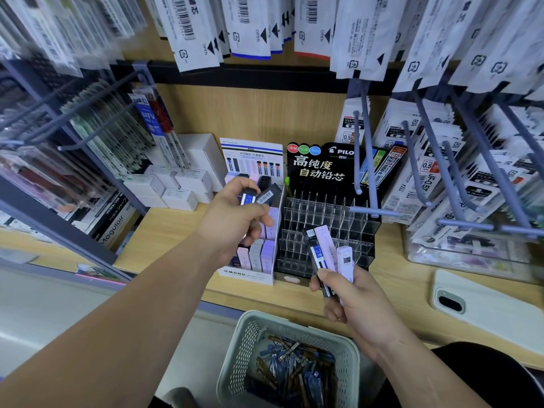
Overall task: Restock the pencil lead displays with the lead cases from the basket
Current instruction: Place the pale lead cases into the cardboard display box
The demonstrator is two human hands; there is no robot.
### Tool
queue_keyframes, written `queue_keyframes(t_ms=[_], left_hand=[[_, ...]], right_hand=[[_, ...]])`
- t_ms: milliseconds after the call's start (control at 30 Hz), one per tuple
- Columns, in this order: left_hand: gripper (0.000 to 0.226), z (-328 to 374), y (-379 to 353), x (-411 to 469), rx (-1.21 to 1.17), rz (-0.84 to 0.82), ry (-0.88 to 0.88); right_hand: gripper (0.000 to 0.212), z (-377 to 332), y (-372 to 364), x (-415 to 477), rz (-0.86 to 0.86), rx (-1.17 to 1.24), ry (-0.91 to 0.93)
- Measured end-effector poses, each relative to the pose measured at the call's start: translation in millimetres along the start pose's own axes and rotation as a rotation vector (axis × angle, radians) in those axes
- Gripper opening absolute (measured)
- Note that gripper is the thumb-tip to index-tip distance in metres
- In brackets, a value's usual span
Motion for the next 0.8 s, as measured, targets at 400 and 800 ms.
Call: queue_keyframes(t_ms=[400, 800], left_hand=[[0.048, 15.3, -7.0, 8.1, 0.062, -0.121, -0.014], [0.035, 22.6, -7.3, 2.3, 0.191, -0.276, -0.097]], right_hand=[[0.012, -1.4, -1.6, -0.2, -0.006, 0.001, -0.015], [0.015, 0.3, -3.2, -0.1, -0.008, 0.014, -0.037]])
Point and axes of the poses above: each hand's wrist, its own x-axis towards the middle knuckle, its own y-axis out of the back of the hand, z = x × y, the point moved 6 cm from there along x, towards the middle knuckle, and after that the axes turned 8 degrees about y, right-handed, at the moved point
